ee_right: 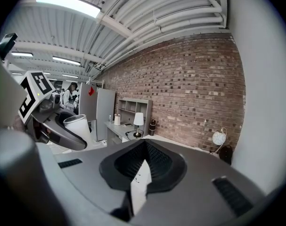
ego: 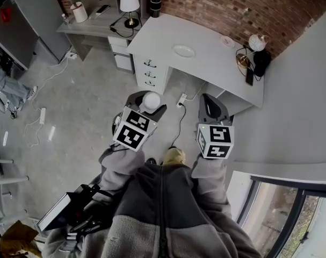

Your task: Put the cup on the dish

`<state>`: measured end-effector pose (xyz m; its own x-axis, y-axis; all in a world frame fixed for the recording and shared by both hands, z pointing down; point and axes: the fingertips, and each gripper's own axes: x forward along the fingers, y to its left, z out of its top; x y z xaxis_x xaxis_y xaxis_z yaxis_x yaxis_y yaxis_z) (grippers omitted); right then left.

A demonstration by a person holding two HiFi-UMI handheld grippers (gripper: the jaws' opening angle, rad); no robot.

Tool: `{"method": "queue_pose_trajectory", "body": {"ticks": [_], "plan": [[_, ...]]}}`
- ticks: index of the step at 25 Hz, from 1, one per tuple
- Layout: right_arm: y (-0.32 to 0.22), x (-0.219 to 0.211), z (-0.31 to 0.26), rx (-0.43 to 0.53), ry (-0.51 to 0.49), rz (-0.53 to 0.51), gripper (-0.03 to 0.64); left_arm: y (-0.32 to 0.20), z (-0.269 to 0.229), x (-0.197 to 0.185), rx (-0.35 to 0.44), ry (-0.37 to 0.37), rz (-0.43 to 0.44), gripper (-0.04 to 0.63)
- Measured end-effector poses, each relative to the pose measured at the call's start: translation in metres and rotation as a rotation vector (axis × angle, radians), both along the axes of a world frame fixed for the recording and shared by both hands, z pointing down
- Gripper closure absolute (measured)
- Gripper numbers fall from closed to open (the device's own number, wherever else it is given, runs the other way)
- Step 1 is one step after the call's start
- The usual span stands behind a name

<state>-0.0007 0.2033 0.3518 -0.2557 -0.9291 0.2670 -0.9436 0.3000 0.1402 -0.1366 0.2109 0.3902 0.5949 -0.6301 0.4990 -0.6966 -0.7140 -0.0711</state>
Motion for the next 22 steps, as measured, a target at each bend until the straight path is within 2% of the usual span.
{"method": "queue_pose_trajectory", "body": {"ticks": [7,14,22], "plan": [[-0.043,0.014,0.017,-0.027,-0.001,0.004,0.615,-0.04,0.015,0.005,-0.021,0.001,-0.01,0.336],[-0.077,0.011,0.011,-0.004,-0.013,-0.031,0.615,-0.071,0.005,0.002,0.008,-0.012,-0.04,0.336],[-0.163,0.024,0.026,-0.049,-0.017,-0.046,0.615,-0.155,0.017,0.025,-0.023,-0.026,-0.032,0.336]]}}
